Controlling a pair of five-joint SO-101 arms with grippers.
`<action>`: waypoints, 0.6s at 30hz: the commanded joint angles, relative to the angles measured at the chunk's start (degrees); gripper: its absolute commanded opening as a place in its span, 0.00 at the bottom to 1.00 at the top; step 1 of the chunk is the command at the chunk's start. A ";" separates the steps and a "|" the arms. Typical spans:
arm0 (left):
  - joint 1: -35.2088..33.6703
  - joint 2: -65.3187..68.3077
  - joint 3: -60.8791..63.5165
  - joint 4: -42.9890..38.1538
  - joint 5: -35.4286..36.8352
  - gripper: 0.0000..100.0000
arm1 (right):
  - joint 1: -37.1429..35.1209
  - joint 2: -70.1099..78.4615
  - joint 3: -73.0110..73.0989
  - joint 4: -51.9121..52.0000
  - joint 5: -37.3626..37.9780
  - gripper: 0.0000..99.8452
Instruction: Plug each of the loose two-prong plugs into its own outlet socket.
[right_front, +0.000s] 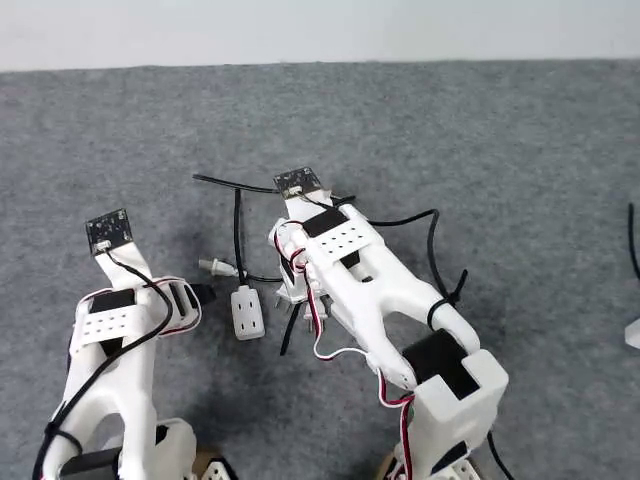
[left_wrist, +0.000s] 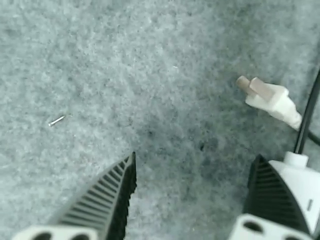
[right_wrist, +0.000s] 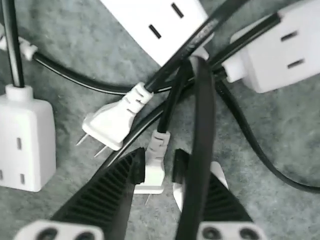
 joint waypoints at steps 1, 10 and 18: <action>-0.44 0.09 -2.07 -1.32 -0.62 0.34 | 0.57 -0.57 -2.46 0.31 0.53 0.15; -0.44 0.09 -2.07 -1.32 -0.70 0.34 | 0.40 2.15 0.26 -5.32 -7.21 0.07; -0.26 0.09 -2.07 -1.23 -2.46 0.34 | 0.84 3.21 0.53 -7.69 -7.47 0.02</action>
